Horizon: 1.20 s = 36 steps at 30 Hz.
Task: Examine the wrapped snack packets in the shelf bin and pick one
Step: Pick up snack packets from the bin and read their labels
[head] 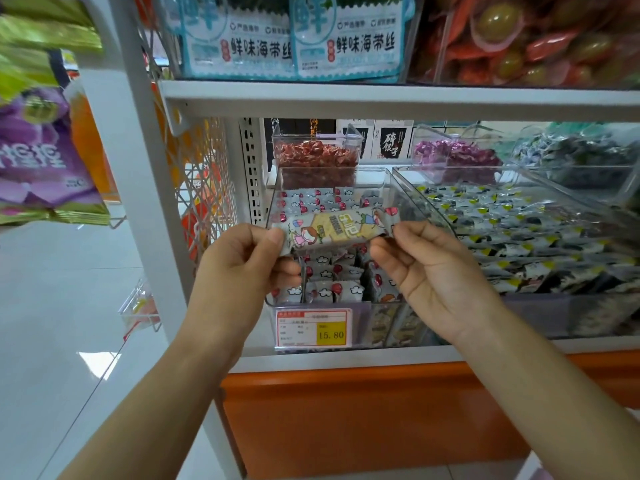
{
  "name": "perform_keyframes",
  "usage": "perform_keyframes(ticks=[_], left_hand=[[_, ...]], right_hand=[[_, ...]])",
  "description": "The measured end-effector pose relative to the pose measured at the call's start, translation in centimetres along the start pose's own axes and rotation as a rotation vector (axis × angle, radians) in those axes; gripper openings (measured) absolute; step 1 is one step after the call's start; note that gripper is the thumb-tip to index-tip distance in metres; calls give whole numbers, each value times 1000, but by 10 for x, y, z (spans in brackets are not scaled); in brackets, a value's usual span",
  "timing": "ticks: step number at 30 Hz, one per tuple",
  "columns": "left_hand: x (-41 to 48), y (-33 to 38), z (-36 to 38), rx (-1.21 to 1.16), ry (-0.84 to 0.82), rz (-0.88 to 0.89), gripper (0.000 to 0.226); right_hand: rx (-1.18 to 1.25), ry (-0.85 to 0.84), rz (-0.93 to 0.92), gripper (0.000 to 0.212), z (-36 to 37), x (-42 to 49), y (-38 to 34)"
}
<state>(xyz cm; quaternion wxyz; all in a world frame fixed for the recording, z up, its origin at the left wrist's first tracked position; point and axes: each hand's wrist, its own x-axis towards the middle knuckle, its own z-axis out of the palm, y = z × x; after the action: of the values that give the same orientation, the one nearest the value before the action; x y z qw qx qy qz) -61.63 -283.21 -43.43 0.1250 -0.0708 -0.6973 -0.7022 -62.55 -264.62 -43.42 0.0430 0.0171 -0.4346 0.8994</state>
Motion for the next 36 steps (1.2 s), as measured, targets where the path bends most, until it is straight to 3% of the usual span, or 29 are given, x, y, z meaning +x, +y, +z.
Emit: perform_keyframes(ticks=[5, 11, 15, 19, 23, 27, 31, 36], left_hand=[[1, 1, -2, 28, -46, 22, 8], [2, 4, -4, -203, -122, -80, 8], [0, 7, -3, -235, -132, -61, 35], [1, 8, -7, -281, -161, -67, 40], [0, 8, -6, -208, -199, -45, 45], [0, 7, -5, -129, -198, -41, 37], [-1, 8, -4, -9, -198, 7, 30], [0, 8, -4, 70, -203, 37, 35]], right_hand=[[-39, 6, -75, 14, -3, 2, 1], [-403, -54, -263, 19, -6, 0, 1], [-608, -86, -336, 17, -5, -2, 4], [-666, -66, -349, 15, -4, -2, 7], [-672, -44, -353, 17, -4, -1, 6], [-430, -134, -251, 15, -2, -1, 4], [-663, -128, -313, 12, 0, -1, 4], [-765, -102, -388, 11, 2, 0, 2]])
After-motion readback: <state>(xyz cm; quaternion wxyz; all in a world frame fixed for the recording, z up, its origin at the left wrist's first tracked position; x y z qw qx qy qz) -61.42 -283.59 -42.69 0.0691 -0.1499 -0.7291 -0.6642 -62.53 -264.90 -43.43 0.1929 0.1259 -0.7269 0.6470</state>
